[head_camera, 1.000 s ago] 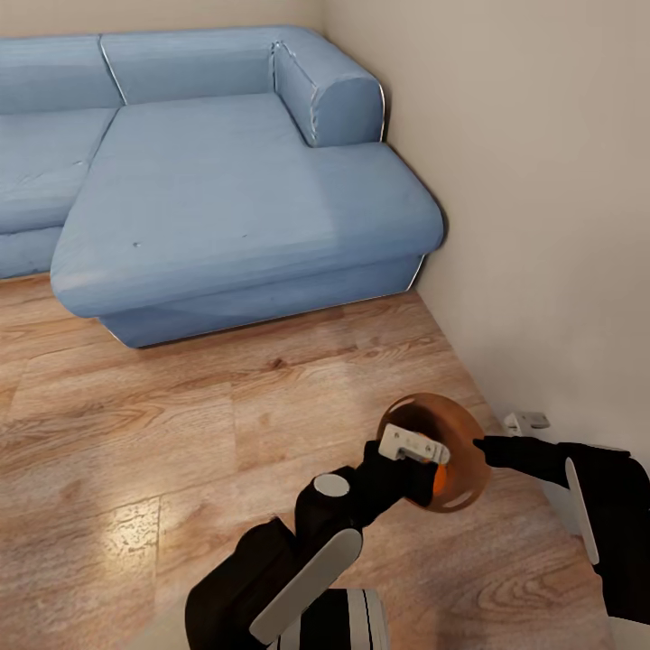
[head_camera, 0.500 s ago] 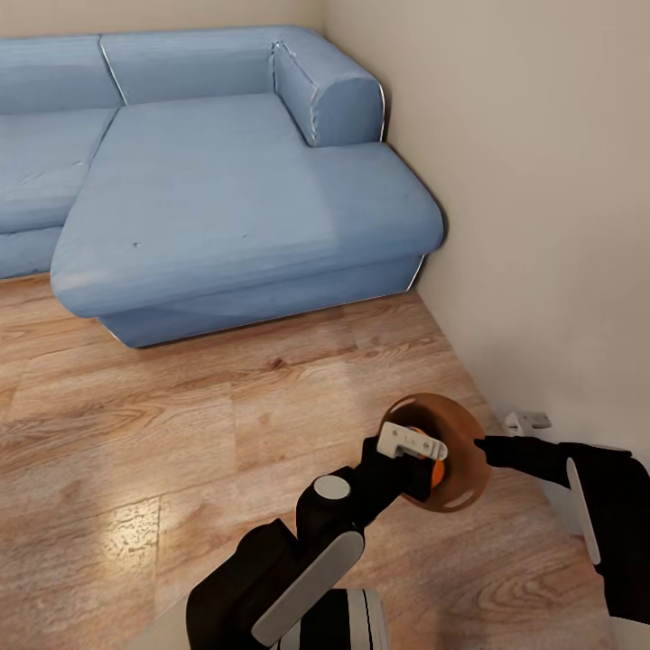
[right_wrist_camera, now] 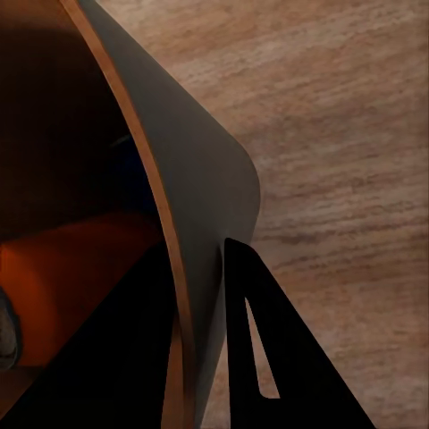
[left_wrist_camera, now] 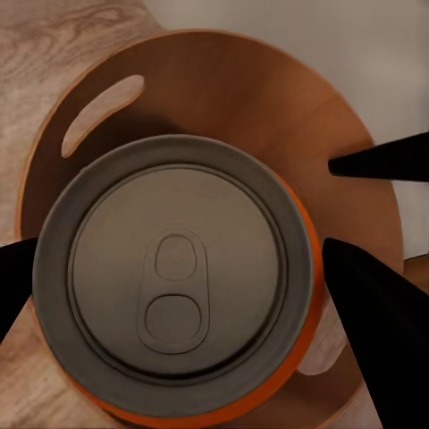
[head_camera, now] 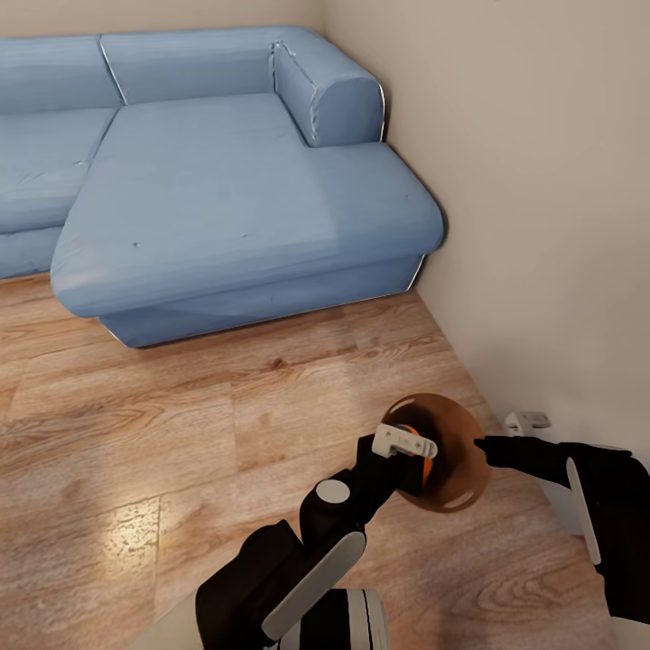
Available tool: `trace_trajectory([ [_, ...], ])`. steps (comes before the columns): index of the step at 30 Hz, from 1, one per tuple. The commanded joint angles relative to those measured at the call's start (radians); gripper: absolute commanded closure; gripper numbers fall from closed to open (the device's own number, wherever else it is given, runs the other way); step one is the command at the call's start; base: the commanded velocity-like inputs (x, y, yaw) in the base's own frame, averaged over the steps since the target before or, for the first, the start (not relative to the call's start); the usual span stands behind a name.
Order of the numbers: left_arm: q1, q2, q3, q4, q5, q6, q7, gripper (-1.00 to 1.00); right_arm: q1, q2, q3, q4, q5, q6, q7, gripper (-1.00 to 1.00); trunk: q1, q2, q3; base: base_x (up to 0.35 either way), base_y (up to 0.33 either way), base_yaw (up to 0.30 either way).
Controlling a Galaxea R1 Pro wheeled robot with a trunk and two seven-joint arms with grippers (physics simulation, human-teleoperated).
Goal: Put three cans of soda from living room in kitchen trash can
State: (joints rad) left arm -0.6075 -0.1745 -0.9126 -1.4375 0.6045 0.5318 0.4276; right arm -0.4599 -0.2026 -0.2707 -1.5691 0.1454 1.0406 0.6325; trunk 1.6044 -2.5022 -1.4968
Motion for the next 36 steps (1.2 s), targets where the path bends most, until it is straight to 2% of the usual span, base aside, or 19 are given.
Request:
trace_trajectory([
  [1,0.0,0.0,0.0,0.001,0.001,-0.001,0.0,1.0,0.0,0.0,0.0,0.0,-0.025,0.007,0.006,1.0,0.0,0.0,0.0,0.0,0.0,0.0],
  [6,0.0,0.0,0.0,0.004,0.004,-0.004,-0.009,1.0,0.0,0.0,0.002,0.0,-0.027,0.007,0.021,1.0,0.0,0.0,0.0,0.0,0.0,0.0],
  [12,0.0,0.0,0.0,0.004,0.003,-0.006,-0.012,1.0,0.0,-0.001,0.002,0.0,-0.026,0.007,0.119,1.0,0.0,0.0,0.0,0.0,0.0,0.0],
  [17,0.0,0.0,0.0,0.003,0.003,-0.006,-0.012,1.0,0.0,-0.004,0.001,0.0,-0.026,0.007,0.13,1.0,0.0,0.0,0.0,0.0,0.0,0.0],
  [18,0.0,0.0,0.0,0.003,0.003,-0.006,-0.012,-1.0,0.0,-0.015,0.0,0.0,-0.026,0.007,0.156,1.0,0.0,0.0,0.0,0.0,0.0,0.0],
  [36,0.0,0.0,0.001,-0.004,0.005,-0.007,-0.022,-1.0,0.0,-0.023,-0.002,0.0,-0.026,0.007,0.165,1.0,0.0,0.0,0.0,0.0,0.0,0.0],
])
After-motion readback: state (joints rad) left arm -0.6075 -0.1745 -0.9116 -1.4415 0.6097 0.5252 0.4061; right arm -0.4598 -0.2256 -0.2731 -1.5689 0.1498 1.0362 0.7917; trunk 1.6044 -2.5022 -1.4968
